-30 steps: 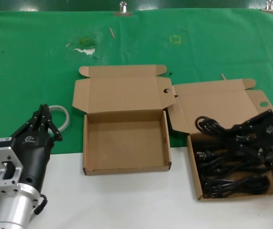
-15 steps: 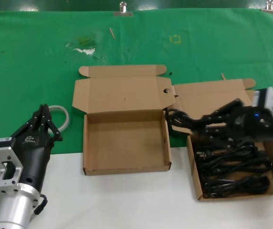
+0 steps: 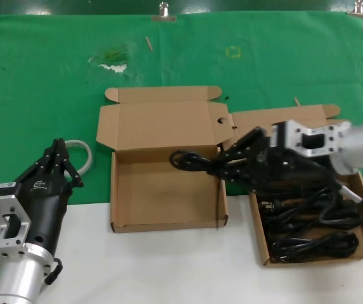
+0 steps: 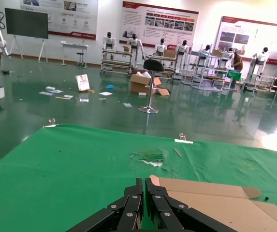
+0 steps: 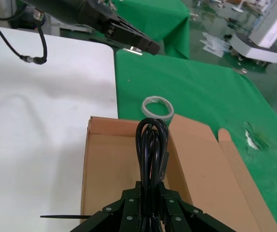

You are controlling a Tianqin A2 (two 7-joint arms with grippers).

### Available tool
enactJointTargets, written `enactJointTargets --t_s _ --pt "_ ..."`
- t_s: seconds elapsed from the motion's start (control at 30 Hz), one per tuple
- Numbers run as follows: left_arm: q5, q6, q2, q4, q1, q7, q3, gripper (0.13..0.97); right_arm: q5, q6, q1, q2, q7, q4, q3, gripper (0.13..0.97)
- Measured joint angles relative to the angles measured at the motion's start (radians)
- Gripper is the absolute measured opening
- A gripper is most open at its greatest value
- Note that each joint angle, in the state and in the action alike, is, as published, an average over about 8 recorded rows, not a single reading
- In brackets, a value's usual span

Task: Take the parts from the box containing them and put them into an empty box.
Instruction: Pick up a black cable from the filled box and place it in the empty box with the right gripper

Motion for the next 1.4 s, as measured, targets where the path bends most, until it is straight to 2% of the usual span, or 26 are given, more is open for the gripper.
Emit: enactJointTargets --t_s 0.37,0.73,1.17,1.4 --pt "0.0 0.0 0.0 0.0 0.0 0.0 0.0 0.156 -0.051 0.042 0.071 -0.15 -0.091 -0.172 -0.058 0.193" --pt "0.0 0.0 0.0 0.0 0.0 0.0 0.0 0.156 -0.076 0.12 0.138 -0.319 -0.225 -0.435 -0.086 0.193" --pt "0.0 0.0 0.0 0.0 0.0 0.0 0.0 0.156 -0.048 0.247 0.257 -0.529 -0.512 -0.879 -0.039 0.193" --pt "0.0 0.0 0.0 0.0 0.0 0.0 0.0 0.156 -0.042 0.274 0.288 -0.573 -0.594 -0.994 -0.017 0.193"
